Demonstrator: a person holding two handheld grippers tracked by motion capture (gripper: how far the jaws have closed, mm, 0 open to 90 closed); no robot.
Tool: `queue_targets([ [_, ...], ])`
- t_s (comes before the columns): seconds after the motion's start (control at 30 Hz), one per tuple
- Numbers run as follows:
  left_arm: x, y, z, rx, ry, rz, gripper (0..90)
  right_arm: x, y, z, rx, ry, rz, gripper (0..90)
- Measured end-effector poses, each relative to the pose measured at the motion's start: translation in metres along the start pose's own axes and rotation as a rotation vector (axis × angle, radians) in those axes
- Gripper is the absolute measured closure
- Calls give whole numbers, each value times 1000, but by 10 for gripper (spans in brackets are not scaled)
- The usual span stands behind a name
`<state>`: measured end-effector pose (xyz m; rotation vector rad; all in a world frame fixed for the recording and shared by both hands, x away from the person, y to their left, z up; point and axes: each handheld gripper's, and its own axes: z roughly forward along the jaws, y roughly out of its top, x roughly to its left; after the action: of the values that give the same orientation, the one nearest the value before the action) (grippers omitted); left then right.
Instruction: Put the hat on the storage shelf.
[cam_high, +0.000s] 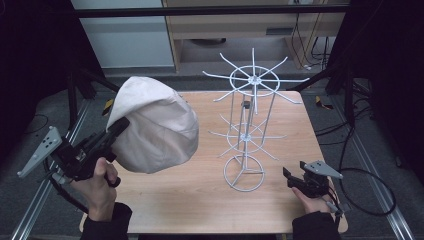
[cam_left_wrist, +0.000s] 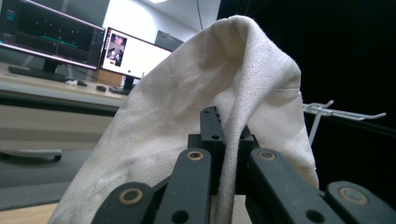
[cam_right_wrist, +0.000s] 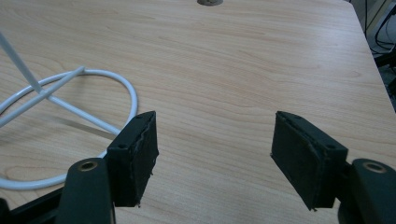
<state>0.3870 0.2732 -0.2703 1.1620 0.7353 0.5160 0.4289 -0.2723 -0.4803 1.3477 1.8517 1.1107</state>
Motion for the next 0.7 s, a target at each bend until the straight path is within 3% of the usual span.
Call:
queue_targets([
  [0.3,-9,11,3,-56,-56,-38,889,0,0,0,2,-2,-3,316],
  [0.7,-34,29,18,-100,-139,-45,889,0,0,1,3,-2,-6,313],
])
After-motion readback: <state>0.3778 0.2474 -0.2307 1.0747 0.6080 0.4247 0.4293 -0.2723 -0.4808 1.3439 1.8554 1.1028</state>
